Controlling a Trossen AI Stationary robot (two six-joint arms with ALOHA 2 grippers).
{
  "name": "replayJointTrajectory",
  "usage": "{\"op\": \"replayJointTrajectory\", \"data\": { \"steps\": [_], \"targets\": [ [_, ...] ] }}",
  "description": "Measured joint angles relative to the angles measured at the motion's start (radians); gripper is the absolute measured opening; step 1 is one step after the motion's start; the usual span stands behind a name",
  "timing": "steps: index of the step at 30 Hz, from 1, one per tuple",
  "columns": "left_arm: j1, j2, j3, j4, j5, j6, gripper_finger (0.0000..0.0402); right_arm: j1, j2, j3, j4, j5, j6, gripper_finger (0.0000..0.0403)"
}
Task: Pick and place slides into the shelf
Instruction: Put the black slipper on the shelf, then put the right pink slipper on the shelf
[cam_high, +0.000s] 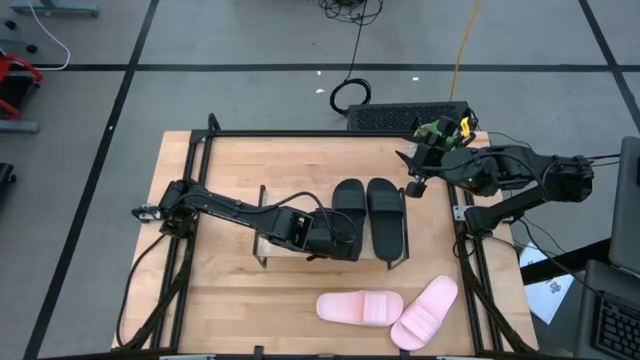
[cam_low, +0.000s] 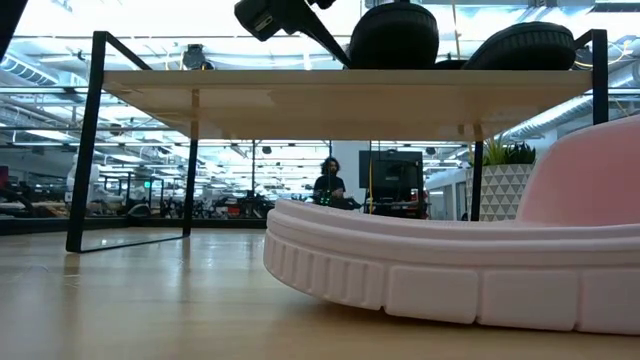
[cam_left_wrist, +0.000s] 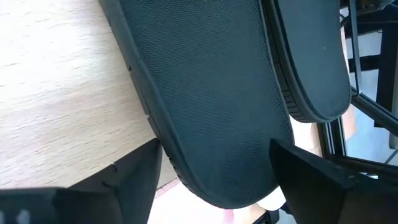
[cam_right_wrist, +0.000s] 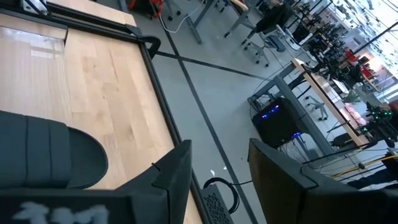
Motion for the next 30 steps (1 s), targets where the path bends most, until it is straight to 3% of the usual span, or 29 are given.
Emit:
{"op": "replayJointTrajectory", "data": {
  "steps": [9, 18, 30],
  "targets": [
    [0.005, 0.0, 0.001, 0.098, 0.019, 0.049, 0.0295, 0.0, 0.008, 0.0, 0.058, -0.002, -0.035, 0.0148],
    [0.005, 0.0, 0.001, 0.094, 0.045, 0.063, 0.0276, 0.0, 0.015, 0.0, 0.068, -0.002, -0.05, 0.0148],
    [-0.002, 0.0, 0.001, 0.056, 0.073, 0.07, 0.0288, 0.0, 0.015, 0.0, 0.068, -0.003, -0.047, 0.0148]
  ]
}}
